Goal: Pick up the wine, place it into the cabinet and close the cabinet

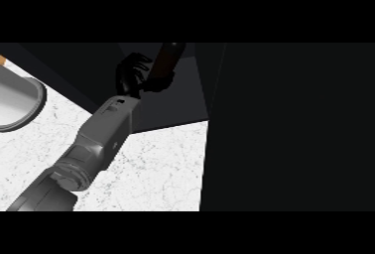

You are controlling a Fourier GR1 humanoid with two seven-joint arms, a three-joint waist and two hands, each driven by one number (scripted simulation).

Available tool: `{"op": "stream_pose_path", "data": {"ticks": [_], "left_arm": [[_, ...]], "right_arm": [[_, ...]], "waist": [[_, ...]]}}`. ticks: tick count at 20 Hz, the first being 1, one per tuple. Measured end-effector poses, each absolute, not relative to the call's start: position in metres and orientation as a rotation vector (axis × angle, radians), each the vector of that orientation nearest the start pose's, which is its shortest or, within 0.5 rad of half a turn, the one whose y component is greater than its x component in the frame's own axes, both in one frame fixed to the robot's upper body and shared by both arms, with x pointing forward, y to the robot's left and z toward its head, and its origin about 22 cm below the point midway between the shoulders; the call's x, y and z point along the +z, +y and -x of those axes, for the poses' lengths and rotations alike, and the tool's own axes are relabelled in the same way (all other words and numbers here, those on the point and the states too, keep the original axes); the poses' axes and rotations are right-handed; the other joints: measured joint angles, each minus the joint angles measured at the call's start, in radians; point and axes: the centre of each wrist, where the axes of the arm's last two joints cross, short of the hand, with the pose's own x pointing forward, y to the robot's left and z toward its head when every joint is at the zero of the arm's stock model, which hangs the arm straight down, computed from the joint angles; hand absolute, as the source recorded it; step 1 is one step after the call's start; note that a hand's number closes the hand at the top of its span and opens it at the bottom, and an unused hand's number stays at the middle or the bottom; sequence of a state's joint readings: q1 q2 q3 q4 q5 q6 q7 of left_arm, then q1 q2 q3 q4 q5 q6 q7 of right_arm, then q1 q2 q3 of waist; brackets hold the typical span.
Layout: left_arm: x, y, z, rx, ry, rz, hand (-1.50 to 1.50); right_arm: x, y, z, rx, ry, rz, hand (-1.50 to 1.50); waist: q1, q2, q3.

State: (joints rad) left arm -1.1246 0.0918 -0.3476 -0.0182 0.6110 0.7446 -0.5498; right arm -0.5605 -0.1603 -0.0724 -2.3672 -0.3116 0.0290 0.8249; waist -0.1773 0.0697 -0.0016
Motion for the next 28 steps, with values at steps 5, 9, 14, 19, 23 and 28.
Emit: {"op": "stream_pose_path", "data": {"ticks": [5, 9, 14, 19, 23, 28], "left_arm": [[0.01, 0.156, -0.428, 0.042, -1.575, -0.653, -1.5], [0.01, 0.157, -0.428, 0.063, -1.547, -0.632, -1.5], [0.011, 0.155, -0.429, 0.051, -1.558, -0.606, -1.5], [0.013, 0.151, -0.429, 0.017, -1.587, -0.564, -1.5], [0.013, 0.146, -0.428, -0.044, -1.626, -0.448, -1.5], [0.019, 0.131, -0.429, -0.076, -1.733, -0.195, -1.5]], "right_arm": [[0.275, -0.206, -0.188, 0.361, -2.023, -0.34, -1.5], [0.276, -0.206, -0.188, 0.364, -2.021, -0.342, -1.5], [0.277, -0.205, -0.188, 0.37, -2.018, -0.343, -1.5], [0.279, -0.204, -0.188, 0.369, -2.021, -0.346, -1.5], [0.277, -0.203, -0.187, 0.361, -2.013, -0.354, -1.5], [0.277, -0.204, -0.187, 0.342, -2.003, -0.339, -1.5]], "waist": [[-0.001, 0.001, 0.0], [-0.002, 0.0, -0.001], [0.002, 0.001, -0.003], [0.01, 0.002, -0.009], [0.022, -0.004, -0.012], [0.056, -0.019, -0.011]]}}
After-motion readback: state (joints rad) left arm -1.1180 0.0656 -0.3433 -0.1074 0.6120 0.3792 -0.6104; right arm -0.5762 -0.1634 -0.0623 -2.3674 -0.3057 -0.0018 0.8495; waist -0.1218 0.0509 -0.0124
